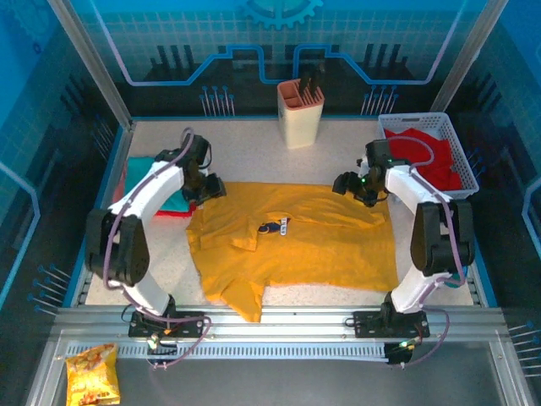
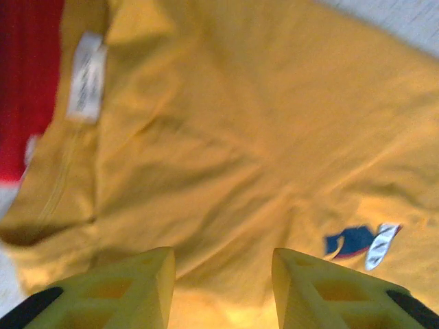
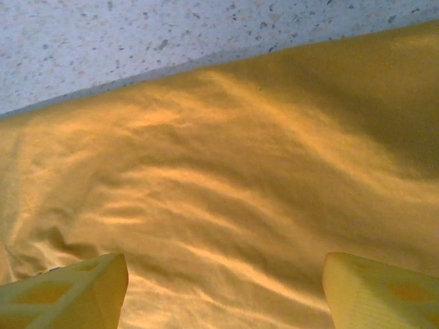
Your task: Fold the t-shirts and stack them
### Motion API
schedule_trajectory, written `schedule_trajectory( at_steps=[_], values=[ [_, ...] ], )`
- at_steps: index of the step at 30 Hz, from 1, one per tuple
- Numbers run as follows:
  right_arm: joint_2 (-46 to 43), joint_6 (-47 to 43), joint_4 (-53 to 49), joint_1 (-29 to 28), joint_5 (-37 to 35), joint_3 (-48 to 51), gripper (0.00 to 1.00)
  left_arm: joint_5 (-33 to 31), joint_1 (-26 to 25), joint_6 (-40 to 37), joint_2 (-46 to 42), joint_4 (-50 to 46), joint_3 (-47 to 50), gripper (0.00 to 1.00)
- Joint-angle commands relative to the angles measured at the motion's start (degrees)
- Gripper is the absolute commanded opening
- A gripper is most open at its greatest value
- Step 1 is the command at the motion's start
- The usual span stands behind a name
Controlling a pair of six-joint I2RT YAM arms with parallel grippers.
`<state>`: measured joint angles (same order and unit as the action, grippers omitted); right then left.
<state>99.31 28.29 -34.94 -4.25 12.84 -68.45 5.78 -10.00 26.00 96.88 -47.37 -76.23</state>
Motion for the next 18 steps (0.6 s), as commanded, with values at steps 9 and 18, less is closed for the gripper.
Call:
schedule_trajectory(
  at_steps=[9,18],
  values=[
    [11.8,1.9,-2.4,-0.8,-3.4,-7.2,0.75,5.8,1.0,0.0,25.2,-0.1,-18.6,0.38],
    [21.6,2.1,-5.5,0.2,-5.5,-18.5,0.73,5.7,1.9,-2.1,37.3,-8.0,-32.4,0.37]
  ],
)
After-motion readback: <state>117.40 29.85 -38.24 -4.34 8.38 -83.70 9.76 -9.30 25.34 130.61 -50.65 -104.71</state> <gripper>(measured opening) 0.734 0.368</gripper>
